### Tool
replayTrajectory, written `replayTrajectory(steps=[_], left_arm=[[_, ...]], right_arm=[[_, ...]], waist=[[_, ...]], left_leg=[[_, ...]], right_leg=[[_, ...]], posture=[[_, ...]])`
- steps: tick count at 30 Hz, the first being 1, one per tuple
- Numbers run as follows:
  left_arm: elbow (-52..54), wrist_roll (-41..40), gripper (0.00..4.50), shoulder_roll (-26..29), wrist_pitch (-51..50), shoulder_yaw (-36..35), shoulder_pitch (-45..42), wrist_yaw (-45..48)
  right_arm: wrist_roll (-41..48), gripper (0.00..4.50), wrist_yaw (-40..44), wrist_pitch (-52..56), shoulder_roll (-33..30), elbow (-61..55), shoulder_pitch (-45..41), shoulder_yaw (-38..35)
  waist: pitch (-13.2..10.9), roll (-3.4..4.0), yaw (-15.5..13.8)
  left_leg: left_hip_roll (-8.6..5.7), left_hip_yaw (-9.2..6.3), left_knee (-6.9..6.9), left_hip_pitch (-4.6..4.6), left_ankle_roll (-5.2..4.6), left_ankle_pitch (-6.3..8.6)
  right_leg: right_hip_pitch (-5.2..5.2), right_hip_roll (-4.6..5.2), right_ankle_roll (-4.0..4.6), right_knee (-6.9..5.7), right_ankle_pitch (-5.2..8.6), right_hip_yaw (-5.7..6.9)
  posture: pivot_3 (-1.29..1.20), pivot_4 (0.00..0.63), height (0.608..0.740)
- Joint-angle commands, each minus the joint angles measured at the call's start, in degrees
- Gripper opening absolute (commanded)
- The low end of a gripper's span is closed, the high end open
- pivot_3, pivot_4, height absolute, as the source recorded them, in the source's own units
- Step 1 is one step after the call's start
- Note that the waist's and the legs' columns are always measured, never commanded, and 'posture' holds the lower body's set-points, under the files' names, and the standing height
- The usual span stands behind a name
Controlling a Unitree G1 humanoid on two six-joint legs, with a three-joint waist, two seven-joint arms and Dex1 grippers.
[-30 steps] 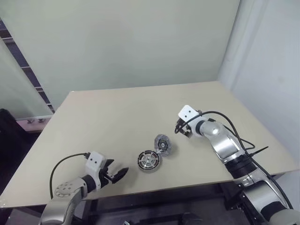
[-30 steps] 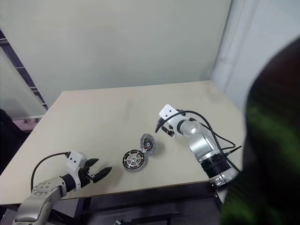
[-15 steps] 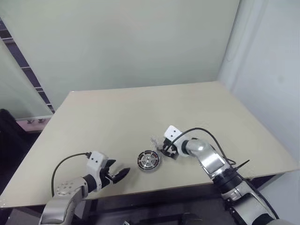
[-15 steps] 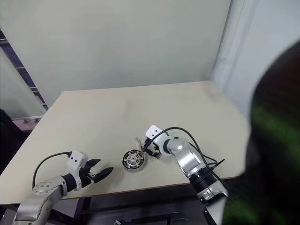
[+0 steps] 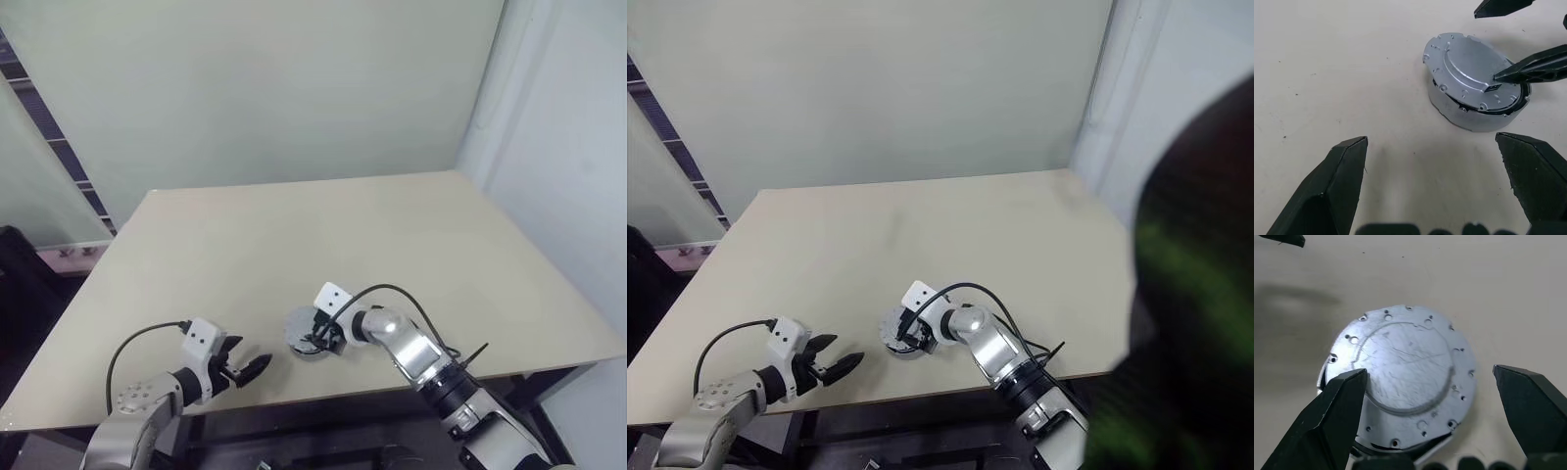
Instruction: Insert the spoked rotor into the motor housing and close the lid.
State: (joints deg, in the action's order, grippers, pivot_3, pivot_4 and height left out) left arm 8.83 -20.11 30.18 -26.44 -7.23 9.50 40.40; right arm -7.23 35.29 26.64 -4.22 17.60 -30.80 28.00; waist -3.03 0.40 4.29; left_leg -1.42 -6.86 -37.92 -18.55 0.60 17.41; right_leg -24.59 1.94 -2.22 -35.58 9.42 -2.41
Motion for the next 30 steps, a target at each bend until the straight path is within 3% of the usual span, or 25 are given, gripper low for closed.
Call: replayTrajectory(steps=[1,5,15,30], left_arm=[[2.2,-0.2,4.5,0.2,0.6,0.0,-0.6,-0.1],[1.4,0.0,4.5,0.1,1.0,0.4,-1.4,-0.1],[1.1,0.1,4.5,0.0,1.6,1.7,-2.3,0.2],[2.8,-0.1,4.5,1.1,1.2,1.2,-0.9,0.2]], right_arm=[[4.3,4.49,3.5,-1.0,0.1,-1.0,-2.2,-4.0],[8.0,4.49,7.3,-3.0,-0.3,-0.4,-3.4,-7.2],[8.0,4.49,17.9,-10.3,-3.0,7.1,-7.3,-5.0],[4.4,4.49,20.5,-19.9,1.6,25.1,-13.4,-4.4]], waist=[[0.0,0.0,0.0],[0.0,0.0,0.0],[0.0,0.0,0.1],[0.0,0.01,0.0]], left_leg=[[0.0,0.01,0.0,0.0,0.0,0.0],[0.0,0.01,-0.01,0.0,0.0,0.0],[-0.01,0.03,-0.01,0.01,0.0,0.0],[-0.01,0.01,-0.01,0.02,0.0,0.0]], right_leg=[[0.0,0.0,0.0,0.0,0.0,-0.01],[0.0,0.0,0.0,0.0,0.0,-0.01],[0.01,0.0,0.0,0.0,-0.01,-0.01],[0.02,-0.01,0.01,-0.03,-0.01,-0.03]], posture=[[0.0,0.0,0.74],[0.0,0.0,0.74],[0.0,0.0,0.74],[0.0,0.0,0.74]])
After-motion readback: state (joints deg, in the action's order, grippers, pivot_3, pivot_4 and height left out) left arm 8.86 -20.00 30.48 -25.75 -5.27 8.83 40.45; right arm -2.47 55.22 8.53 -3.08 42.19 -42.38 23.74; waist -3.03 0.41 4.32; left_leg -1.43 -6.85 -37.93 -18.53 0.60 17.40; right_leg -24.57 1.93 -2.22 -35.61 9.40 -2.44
